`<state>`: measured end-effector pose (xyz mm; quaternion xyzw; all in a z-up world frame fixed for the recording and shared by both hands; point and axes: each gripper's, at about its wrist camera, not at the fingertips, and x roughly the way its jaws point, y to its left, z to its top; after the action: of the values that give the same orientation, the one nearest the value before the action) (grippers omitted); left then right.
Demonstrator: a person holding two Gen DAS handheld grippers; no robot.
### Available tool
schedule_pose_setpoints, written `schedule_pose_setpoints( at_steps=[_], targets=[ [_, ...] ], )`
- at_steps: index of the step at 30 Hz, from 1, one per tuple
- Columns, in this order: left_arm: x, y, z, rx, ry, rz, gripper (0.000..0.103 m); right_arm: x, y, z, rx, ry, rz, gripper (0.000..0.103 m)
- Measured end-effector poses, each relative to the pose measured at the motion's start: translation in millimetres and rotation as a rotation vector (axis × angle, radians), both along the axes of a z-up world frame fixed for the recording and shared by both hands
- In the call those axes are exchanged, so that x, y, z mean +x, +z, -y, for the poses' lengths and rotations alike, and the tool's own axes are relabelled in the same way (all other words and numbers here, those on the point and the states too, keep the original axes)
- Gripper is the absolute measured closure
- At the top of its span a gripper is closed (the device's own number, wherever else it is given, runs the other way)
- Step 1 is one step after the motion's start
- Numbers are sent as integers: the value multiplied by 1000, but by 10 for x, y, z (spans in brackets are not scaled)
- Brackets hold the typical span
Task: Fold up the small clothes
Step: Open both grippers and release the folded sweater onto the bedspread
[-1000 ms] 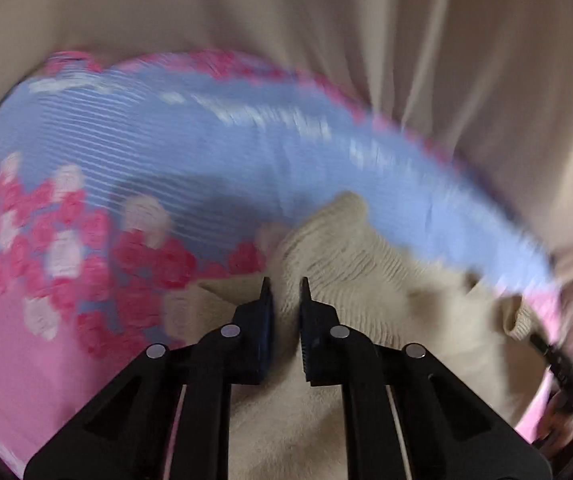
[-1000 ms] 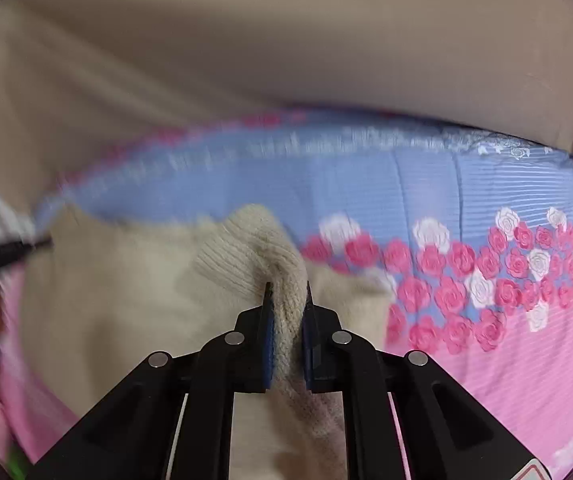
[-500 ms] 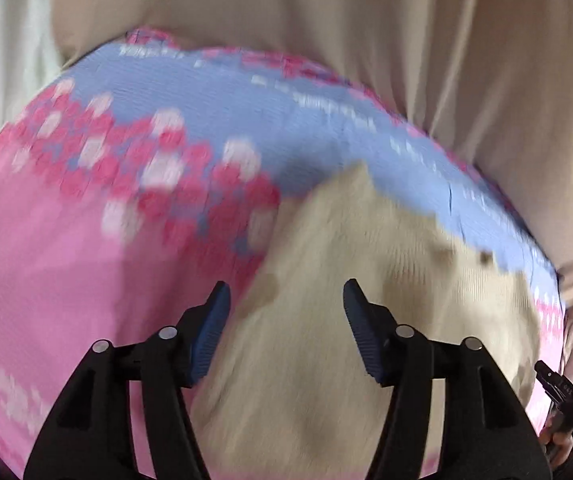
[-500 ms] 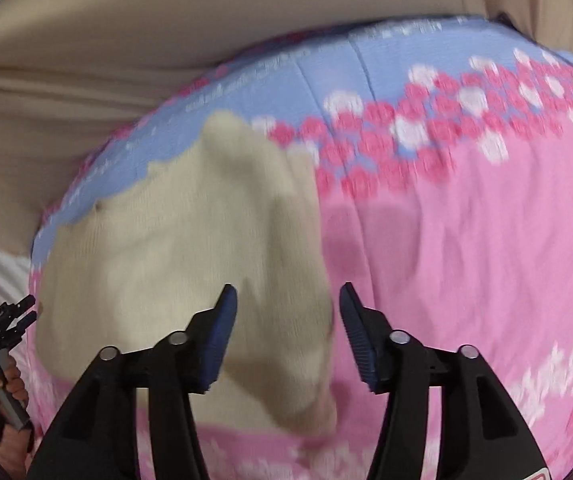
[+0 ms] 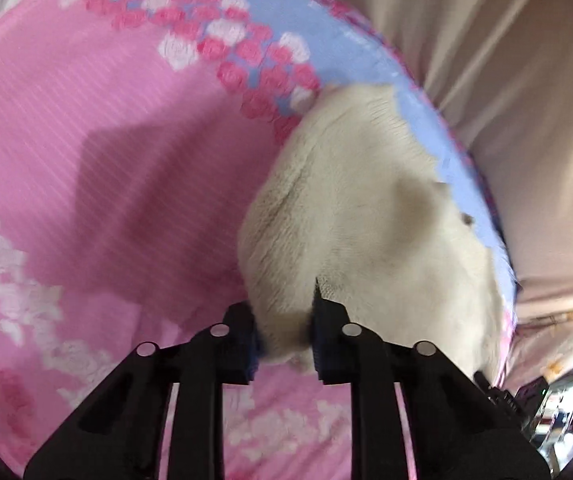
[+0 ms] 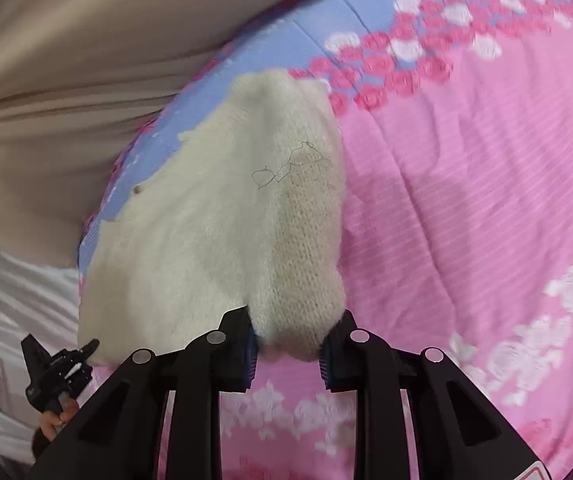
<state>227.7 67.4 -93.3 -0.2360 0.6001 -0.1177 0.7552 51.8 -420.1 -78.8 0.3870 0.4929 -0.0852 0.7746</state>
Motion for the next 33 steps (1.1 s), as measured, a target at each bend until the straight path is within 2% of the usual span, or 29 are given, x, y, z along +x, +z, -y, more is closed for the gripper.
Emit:
schedule_pose_setpoints(
  at_steps=[2,4,6,7,8,9,10,11,13,16,18,21,22,25,26,27,28,29,30,31,33],
  targets=[
    [-170,188,-40,-17,-50,-9,87,-128,219,-72,-63,61,-15,81],
    [-398,268,-53,15,-98,-30,87,-292,224,-126,-108,98,-67,79],
    [-648,154,-72,58,-121,-80,86,-464,12,-155,-120,120,-142,70],
    [-756,40,-67,81,-130,-107,83,-539,-154,-171,-142,119,-203,69],
    [-848,-80,-56,113,-133,-135,80,-620,-275,-158,-158,96,-253,68],
    [-911,-121,-79,135,-113,-141,78,-726,-302,-100,-137,41,-257,68],
    [-937,-86,-100,141,-89,-127,77,-778,-234,-53,-122,-7,-230,69],
    [-944,-4,-122,149,-66,-104,77,-828,-74,-8,-155,-67,-189,69],
    [-884,291,-113,168,-29,-16,78,-804,311,25,-283,-107,-92,68],
    [-625,727,149,154,-83,144,73,-386,616,-71,-276,-1,7,70],
    [-458,827,440,142,-146,191,70,-24,639,-279,-235,86,41,70],
    [-233,670,920,155,-239,198,63,589,533,-709,-301,246,32,70],
    [-119,492,1115,203,-261,187,62,681,470,-762,-311,278,22,71],
    [96,8,1278,333,-241,128,62,957,206,-785,-387,326,-41,77],
    [169,-103,1259,358,-231,117,68,1018,93,-656,-428,317,-73,76],
    [207,-158,1236,348,-225,133,67,1054,-29,-492,-453,289,-123,77],
    [239,-146,1219,341,-223,150,67,1063,-182,-252,-469,227,-200,80],
    [254,-125,1223,344,-228,143,67,999,-226,-76,-451,196,-220,89],
    [270,-104,1220,339,-223,141,67,934,-211,62,-375,155,-191,89],
    [281,-64,1188,321,-202,152,67,892,-164,86,-350,129,-168,88],
    [280,-3,1096,305,-156,183,68,855,-64,17,-362,140,-131,84]
  ],
)
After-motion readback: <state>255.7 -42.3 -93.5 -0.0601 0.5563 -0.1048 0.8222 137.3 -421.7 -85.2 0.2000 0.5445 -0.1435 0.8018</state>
